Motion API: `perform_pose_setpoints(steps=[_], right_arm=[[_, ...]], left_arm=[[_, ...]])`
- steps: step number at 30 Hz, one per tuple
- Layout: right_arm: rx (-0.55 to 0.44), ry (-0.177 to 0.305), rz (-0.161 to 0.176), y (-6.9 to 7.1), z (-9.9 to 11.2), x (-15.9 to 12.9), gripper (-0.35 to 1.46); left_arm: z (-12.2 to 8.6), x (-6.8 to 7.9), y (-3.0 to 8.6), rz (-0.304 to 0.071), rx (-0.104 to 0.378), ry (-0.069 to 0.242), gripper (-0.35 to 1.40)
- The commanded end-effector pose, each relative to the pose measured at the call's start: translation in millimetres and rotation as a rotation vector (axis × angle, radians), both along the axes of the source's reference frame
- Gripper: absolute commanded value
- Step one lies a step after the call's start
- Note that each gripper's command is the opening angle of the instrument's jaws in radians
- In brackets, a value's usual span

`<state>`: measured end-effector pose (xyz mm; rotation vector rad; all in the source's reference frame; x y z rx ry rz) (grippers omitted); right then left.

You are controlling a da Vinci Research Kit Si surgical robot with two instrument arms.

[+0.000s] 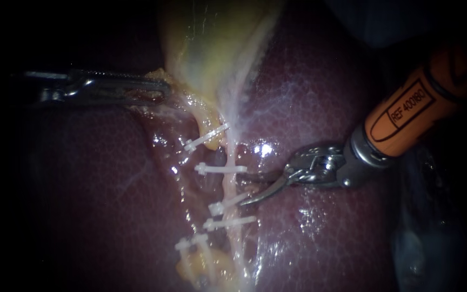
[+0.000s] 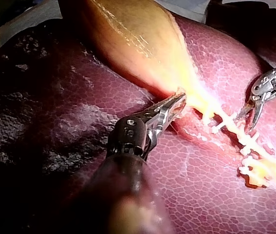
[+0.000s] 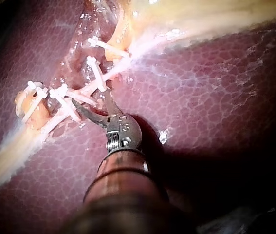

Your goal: Go to the cutting position right tube

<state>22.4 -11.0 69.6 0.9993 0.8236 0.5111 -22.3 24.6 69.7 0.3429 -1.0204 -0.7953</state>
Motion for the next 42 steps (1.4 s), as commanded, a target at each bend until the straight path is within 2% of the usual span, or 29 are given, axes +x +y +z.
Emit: perform_pose_setpoints(steps=[1,8,14,21,25,38,42], right_arm=[[0.003,0.018,0.008,0.0,0.1,0.3,1.34],[0.075,0.122,0.037,0.2,0.2,2.1,1.35],[0.128,0.234,0.053,0.4,0.3,3.3,1.27],[0.174,0.359,0.051,0.3,0.2,4.5,1.14],[0.2,0.421,0.06,0.2,-0.2,5.8,1.14],[0.288,0.571,0.125,-1.0,-2.1,9.4,1.22],[0.306,0.599,0.126,-0.9,-3.3,9.9,1.24]], left_arm=[[0.0,0.0,0.0,0.0,0.001,-0.001,-0.35],[0.0,0.0,0.0,0.0,0.001,-0.001,-0.35],[0.0,0.0,0.0,0.0,0.001,-0.001,-0.35],[0.0,0.0,0.0,0.0,0.001,-0.001,-0.35],[0.0,0.0,0.0,0.0,0.001,-0.001,-0.35],[0.0,-0.2,0.0,-0.001,0.001,-0.001,-0.35],[0.0,-0.2,0.0,-0.001,0.001,-0.001,-0.35]])
